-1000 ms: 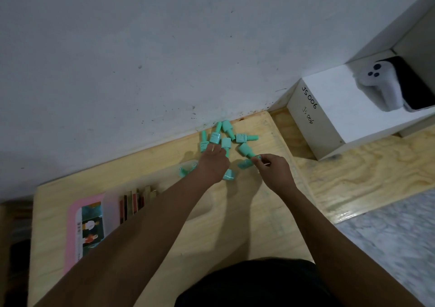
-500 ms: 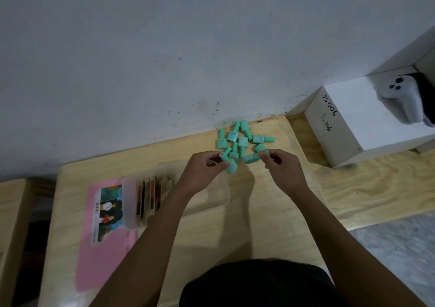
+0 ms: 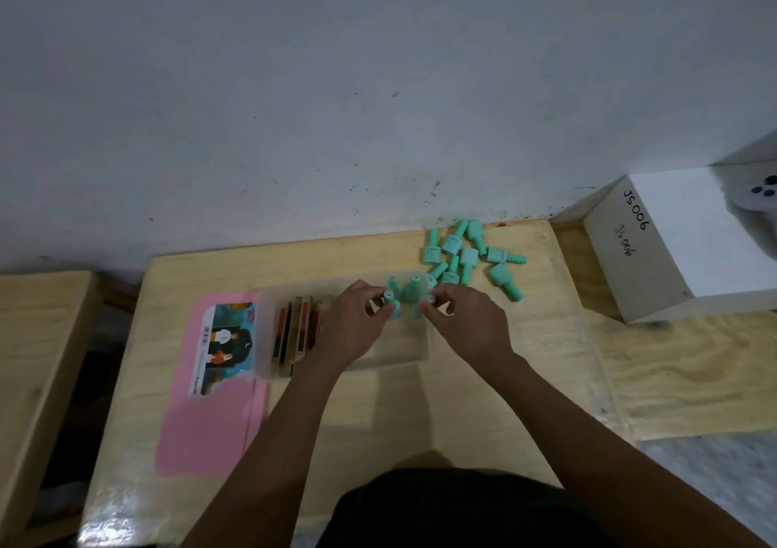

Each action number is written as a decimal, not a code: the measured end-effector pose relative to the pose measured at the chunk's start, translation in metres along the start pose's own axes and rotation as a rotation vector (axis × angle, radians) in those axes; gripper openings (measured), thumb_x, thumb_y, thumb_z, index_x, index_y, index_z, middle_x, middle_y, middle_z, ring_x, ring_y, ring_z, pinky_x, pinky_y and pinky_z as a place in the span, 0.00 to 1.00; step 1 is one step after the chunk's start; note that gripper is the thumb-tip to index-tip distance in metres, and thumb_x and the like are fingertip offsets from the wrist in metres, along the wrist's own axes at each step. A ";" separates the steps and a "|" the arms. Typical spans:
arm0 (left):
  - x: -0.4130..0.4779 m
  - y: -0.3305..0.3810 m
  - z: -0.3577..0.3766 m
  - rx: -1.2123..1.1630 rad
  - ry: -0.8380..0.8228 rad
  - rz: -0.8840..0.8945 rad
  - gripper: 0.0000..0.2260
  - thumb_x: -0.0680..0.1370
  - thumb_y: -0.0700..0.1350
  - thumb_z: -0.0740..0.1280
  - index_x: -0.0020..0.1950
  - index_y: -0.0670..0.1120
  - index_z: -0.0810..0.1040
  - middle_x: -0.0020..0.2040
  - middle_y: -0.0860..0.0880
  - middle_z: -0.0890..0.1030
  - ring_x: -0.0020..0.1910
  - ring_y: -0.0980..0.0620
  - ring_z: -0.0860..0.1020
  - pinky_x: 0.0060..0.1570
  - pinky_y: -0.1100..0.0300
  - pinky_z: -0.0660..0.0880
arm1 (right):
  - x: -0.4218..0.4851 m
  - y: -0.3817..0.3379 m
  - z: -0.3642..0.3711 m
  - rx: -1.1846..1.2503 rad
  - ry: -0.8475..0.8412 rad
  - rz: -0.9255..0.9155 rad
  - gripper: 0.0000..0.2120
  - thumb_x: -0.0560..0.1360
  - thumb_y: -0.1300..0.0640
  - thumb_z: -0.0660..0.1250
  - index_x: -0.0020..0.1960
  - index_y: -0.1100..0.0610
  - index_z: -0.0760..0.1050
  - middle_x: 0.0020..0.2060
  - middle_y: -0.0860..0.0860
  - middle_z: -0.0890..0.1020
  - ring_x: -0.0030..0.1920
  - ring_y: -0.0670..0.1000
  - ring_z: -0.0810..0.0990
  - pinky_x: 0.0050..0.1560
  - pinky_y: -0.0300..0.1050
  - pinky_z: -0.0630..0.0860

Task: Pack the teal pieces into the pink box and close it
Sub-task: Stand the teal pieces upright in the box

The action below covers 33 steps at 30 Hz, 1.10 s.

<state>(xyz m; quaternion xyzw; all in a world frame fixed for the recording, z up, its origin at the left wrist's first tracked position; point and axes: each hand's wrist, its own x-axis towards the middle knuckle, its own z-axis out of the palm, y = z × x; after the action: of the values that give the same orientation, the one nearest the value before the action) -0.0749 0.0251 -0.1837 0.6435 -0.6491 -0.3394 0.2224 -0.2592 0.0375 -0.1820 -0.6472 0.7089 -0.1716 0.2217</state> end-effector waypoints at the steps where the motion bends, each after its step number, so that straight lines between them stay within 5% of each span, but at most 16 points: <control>1: 0.001 -0.001 0.002 0.005 0.001 -0.002 0.12 0.75 0.47 0.69 0.57 0.45 0.81 0.45 0.50 0.76 0.39 0.52 0.77 0.44 0.57 0.75 | 0.002 0.000 0.005 -0.042 0.018 -0.020 0.08 0.74 0.43 0.68 0.48 0.46 0.80 0.42 0.42 0.81 0.44 0.45 0.79 0.39 0.41 0.70; 8: 0.004 -0.006 0.021 0.017 0.007 -0.011 0.12 0.76 0.45 0.68 0.58 0.44 0.80 0.44 0.49 0.76 0.39 0.54 0.74 0.41 0.61 0.72 | 0.015 0.003 0.034 -0.239 0.081 -0.055 0.13 0.73 0.42 0.68 0.50 0.48 0.83 0.47 0.48 0.82 0.51 0.53 0.78 0.43 0.48 0.73; 15: 0.010 -0.015 0.032 0.059 0.002 -0.027 0.13 0.77 0.45 0.66 0.60 0.46 0.79 0.47 0.49 0.77 0.39 0.55 0.73 0.40 0.62 0.69 | 0.018 0.000 0.041 -0.325 0.116 -0.075 0.13 0.71 0.43 0.70 0.47 0.51 0.84 0.43 0.50 0.82 0.47 0.54 0.79 0.40 0.47 0.73; 33: 0.012 -0.020 0.043 0.049 0.085 -0.024 0.11 0.75 0.45 0.68 0.57 0.46 0.80 0.48 0.48 0.80 0.44 0.49 0.78 0.42 0.58 0.73 | 0.017 0.000 0.028 -0.184 -0.003 -0.062 0.13 0.76 0.45 0.66 0.57 0.49 0.81 0.51 0.48 0.80 0.52 0.51 0.78 0.43 0.46 0.76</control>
<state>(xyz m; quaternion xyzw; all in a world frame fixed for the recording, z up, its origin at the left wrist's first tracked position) -0.0927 0.0213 -0.2290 0.6704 -0.6393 -0.2985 0.2297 -0.2454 0.0216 -0.2073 -0.6866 0.7010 -0.1116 0.1570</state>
